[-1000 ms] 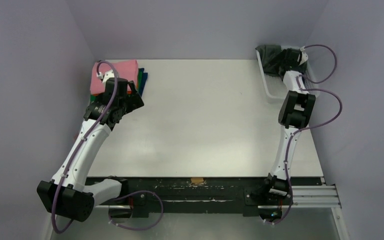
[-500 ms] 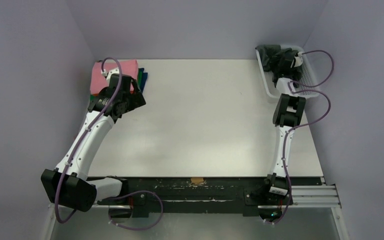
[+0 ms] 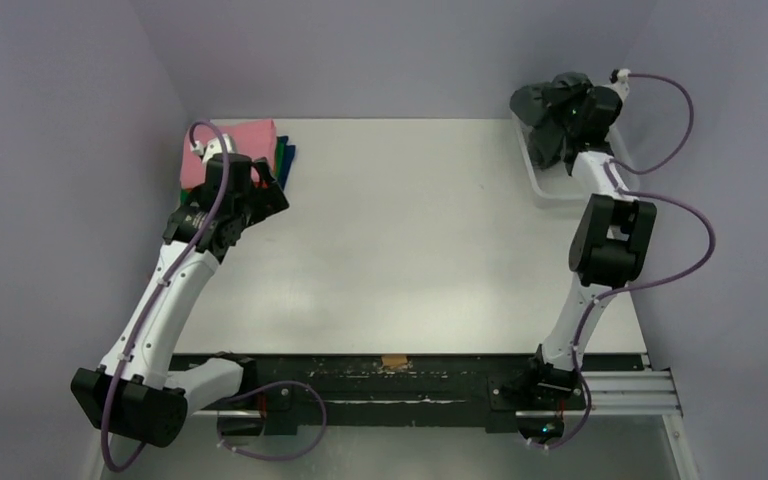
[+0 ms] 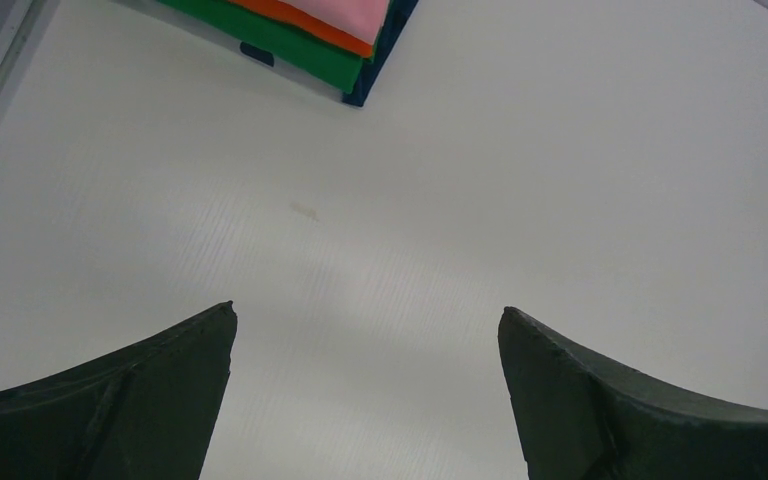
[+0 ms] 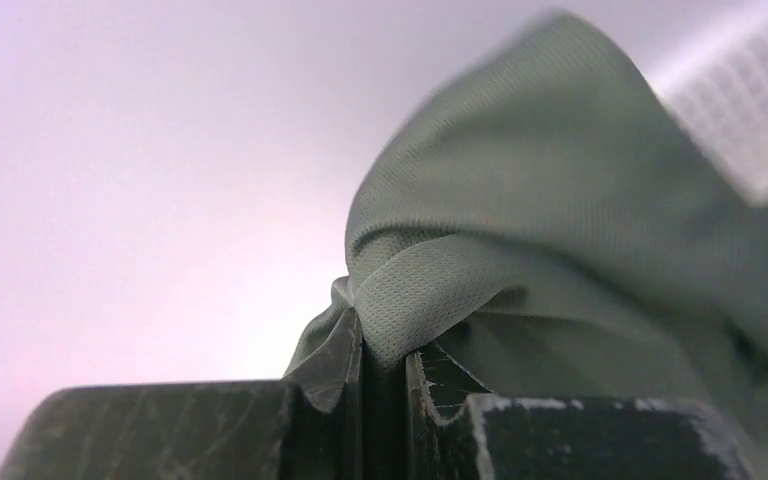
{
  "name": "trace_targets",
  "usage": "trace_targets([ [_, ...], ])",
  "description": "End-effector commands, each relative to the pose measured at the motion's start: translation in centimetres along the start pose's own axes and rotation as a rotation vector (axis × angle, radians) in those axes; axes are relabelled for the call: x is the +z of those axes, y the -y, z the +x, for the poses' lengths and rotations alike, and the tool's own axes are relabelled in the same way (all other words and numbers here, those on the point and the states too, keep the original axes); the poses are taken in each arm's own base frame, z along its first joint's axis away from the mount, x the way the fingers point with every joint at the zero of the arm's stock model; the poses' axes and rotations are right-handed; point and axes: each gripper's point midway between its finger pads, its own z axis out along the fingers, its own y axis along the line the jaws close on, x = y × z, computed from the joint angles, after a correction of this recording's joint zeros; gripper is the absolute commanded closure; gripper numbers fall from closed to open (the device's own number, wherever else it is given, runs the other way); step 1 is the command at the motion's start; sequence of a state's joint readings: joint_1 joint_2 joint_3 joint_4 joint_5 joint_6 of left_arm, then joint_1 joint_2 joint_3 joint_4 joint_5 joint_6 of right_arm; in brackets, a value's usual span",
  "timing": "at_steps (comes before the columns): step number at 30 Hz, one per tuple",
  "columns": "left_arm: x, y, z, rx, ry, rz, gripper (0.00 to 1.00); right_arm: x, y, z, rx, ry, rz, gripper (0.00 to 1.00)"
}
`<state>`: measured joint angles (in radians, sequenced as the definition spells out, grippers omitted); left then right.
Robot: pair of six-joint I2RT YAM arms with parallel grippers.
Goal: Fold and stack the t-shirts
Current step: Grab crumpled tshirt from bin with the right arm, then move the tshirt to the center of the board
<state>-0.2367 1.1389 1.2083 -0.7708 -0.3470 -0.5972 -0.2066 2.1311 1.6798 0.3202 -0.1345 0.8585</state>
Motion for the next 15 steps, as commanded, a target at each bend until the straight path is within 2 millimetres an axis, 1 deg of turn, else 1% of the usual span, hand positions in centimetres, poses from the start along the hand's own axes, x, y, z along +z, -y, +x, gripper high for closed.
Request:
trace_targets([
  [1,-0.7,1.1,-0.8,-0.04,0.048,0.081,0.0,-7.5,-15.6,-1.3,-0.247,0.005,-0.381,1.0],
  [4,-1.1,1.2,-0.4,-0.034,0.047,0.106,0.0,-11.3,-22.3,0.5,-0.443,-0.084,-0.471,1.0],
  [5,-1.2,1.1,-0.3,-0.033,0.05,0.108,0.0,-13.2,-24.9,2.2,-0.476,-0.148,-0.548,1.0],
  [6,-1.4,0.9,-0.2,-0.031,0.054,0.109,0.0,-15.0,-27.1,3.1,-0.493,-0.191,-0.628,1.0],
  [7,-1.5,0.6,0.0,-0.032,0.058,0.103,0.0,-16.9,-28.9,4.2,-0.502,-0.236,-0.711,1.0],
  [9,-1.6,0.0,0.3,-0.031,0.062,0.087,0.0,-20.6,-31.9,5.9,-0.538,-0.297,-0.845,1.0],
  [11,-1.8,-0.6,0.6,-0.032,0.064,0.076,0.0,-23.7,-33.6,8.0,-0.588,-0.372,-0.936,1.0],
  [13,-2.1,-1.0,0.8,-0.033,0.068,0.068,0.0,-26.5,-34.5,10.4,-0.619,-0.463,-1.029,1.0],
  [14,-2.2,-1.2,0.9,-0.036,0.07,0.064,0.0,-27.9,-34.5,11.8,-0.621,-0.528,-1.075,1.0],
  [15,-2.3,-1.3,1.0,-0.04,0.069,0.06,0.0,-28.9,-33.9,12.9,-0.615,-0.592,-1.108,1.0],
])
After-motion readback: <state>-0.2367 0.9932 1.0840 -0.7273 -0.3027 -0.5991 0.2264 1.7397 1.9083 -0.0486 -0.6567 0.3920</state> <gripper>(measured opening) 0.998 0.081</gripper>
